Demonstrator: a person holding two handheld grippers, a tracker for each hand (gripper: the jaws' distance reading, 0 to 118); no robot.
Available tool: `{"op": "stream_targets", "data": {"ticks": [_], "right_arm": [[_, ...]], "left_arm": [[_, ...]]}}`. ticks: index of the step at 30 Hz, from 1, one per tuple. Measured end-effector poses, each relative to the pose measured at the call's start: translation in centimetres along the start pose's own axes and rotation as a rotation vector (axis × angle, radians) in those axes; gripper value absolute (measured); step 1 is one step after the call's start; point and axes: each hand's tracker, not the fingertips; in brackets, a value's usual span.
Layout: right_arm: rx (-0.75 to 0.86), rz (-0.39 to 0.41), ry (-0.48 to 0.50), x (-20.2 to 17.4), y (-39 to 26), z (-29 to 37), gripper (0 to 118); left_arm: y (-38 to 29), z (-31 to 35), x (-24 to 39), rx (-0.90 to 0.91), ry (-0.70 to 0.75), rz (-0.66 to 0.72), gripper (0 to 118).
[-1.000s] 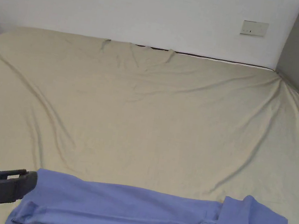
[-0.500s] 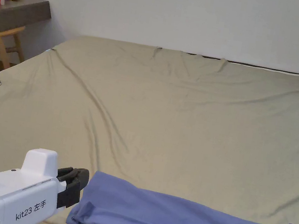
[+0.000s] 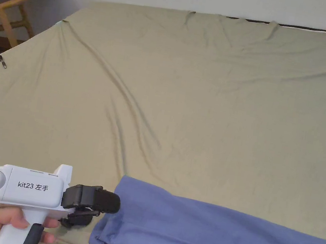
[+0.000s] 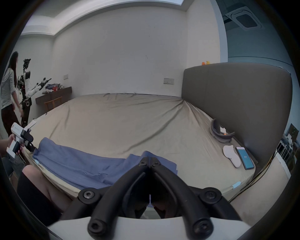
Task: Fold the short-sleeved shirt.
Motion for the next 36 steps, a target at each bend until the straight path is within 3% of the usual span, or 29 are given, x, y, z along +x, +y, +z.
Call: {"op": "stream_targets", "data": {"ticks": [2,3,11,13,14,15,16,23,32,36], "right_arm": [[-0.016,-0.038,-0.015,0.6,-0.2,-0.1,0],[-0.023,-0.050,-0.022,0.8,-0.3,-0.2,0],[-0.074,-0.041,-0.025,1.3,-1.5,-1.2,0],[-0.083,-0.035,-0.031,1.2,-1.5,-1.5,0],[-0.087,-0.032,-0.028,1.3,-1.8,-1.7,0],[-0.088,-0.027,-0.025,1.3,-1.8,-1.7,0],[-0.085,-0.024,-0.023,1.3,-1.8,-1.7,0],[-0.079,-0.025,-0.001,1.7,-2.1,-1.9,0],[-0.048,-0.036,0.027,1.9,-1.6,-2.1,0],[-0.035,-0.007,0.069,1.2,-1.3,-2.1,0]], "left_arm": [[0.0,-0.9,0.5,0.043,-0.212,-0.001,118],[0.3,-2.3,0.5,-0.034,-0.239,0.049,118],[0.2,-5.8,4.1,0.002,-0.213,-0.030,117],[0.4,-5.3,5.0,0.000,-0.174,-0.090,111],[0.5,-5.3,5.1,-0.021,-0.161,-0.106,82],[0.4,-5.6,5.3,-0.030,-0.100,-0.108,37],[0.1,-5.7,5.2,-0.023,-0.034,-0.095,7],[0.6,-4.7,7.2,-0.013,-0.003,-0.152,7],[3.5,3.7,13.3,0.092,0.016,-0.208,7],[4.4,6.3,13.9,0.068,0.226,-0.226,7]]}}
